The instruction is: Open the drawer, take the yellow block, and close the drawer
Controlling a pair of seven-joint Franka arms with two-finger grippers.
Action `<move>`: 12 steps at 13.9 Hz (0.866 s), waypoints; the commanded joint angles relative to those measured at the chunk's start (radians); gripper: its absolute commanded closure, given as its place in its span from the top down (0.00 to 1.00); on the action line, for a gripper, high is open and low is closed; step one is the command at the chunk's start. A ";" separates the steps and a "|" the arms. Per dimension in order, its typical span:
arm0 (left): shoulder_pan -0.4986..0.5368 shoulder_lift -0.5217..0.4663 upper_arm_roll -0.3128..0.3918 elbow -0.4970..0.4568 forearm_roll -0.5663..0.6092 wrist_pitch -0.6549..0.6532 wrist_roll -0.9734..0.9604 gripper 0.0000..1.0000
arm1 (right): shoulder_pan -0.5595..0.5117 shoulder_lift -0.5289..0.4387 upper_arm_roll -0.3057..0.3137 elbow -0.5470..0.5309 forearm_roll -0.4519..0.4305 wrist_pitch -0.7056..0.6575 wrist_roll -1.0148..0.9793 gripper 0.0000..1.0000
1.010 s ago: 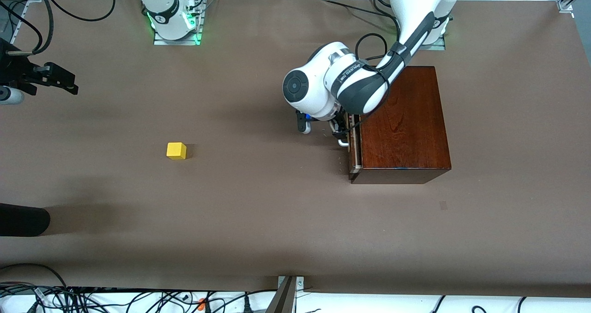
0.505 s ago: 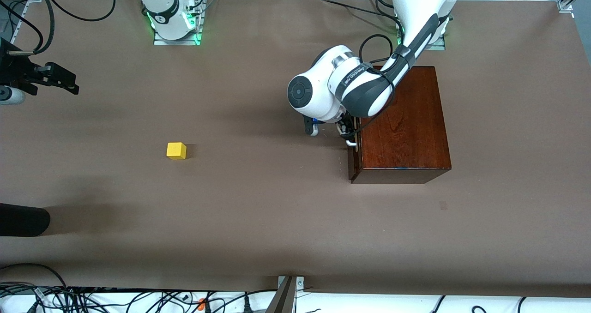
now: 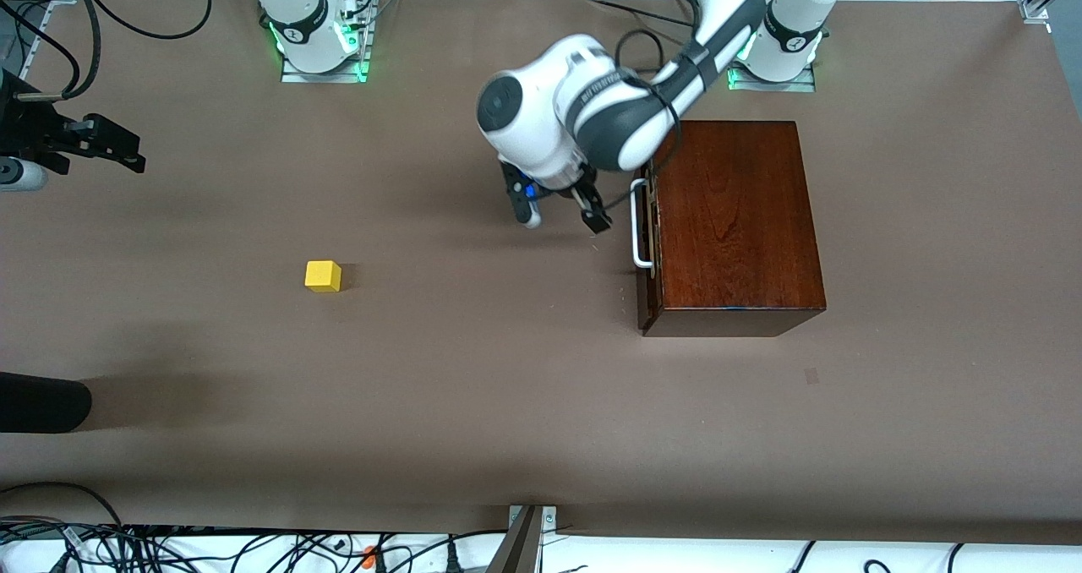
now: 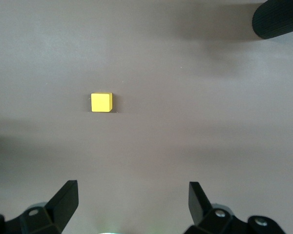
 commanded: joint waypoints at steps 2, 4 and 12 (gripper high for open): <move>0.001 -0.072 0.002 0.083 -0.068 -0.023 -0.334 1.00 | -0.011 -0.001 0.011 0.012 -0.001 -0.017 -0.017 1.00; 0.010 -0.136 0.015 0.083 -0.074 -0.023 -0.463 1.00 | -0.011 -0.001 0.011 0.012 -0.001 -0.017 -0.017 1.00; 0.293 -0.327 0.018 0.064 -0.162 -0.094 -0.707 1.00 | -0.011 -0.001 0.010 0.012 0.005 -0.017 -0.017 1.00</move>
